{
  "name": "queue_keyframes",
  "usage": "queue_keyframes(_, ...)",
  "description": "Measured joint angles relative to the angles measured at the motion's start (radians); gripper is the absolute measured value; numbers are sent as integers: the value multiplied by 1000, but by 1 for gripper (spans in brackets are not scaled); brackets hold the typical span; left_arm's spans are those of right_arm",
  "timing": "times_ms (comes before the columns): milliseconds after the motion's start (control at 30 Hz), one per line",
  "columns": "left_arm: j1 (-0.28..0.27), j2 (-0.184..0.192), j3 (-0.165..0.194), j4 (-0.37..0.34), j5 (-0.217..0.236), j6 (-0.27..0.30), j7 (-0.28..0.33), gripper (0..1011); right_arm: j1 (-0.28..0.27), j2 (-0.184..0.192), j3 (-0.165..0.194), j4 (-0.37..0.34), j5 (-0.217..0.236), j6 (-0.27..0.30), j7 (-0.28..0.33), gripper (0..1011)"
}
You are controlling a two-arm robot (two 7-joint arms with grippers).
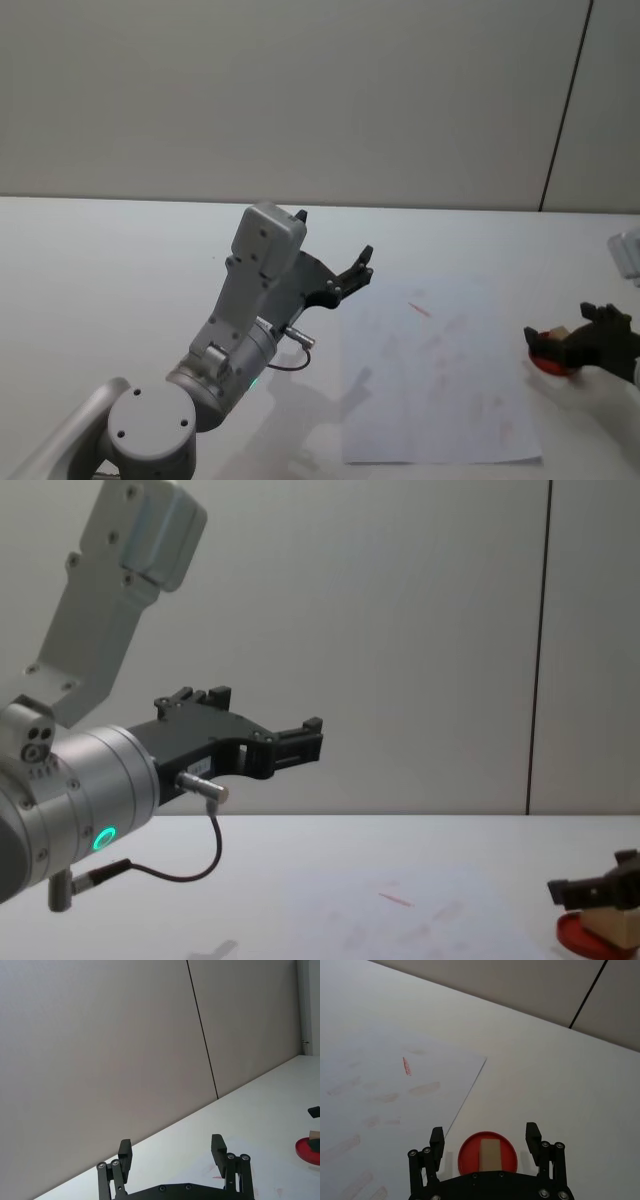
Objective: Use the one hand to pick up the stamp and affix it onto the A4 paper.
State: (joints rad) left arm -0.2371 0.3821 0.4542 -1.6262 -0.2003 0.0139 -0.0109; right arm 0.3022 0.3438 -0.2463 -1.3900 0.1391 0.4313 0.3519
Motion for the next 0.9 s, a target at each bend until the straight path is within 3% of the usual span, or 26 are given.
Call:
queue_keyframes(433, 0, 0, 0, 0, 0, 0, 0, 1002, -35, 9, -10, -80, -26, -76, -12, 1001)
queue_keyframes(900, 0, 0, 0, 0, 0, 0, 0, 1002, -52, 14, -15, -119, -36, -104, -19, 1001)
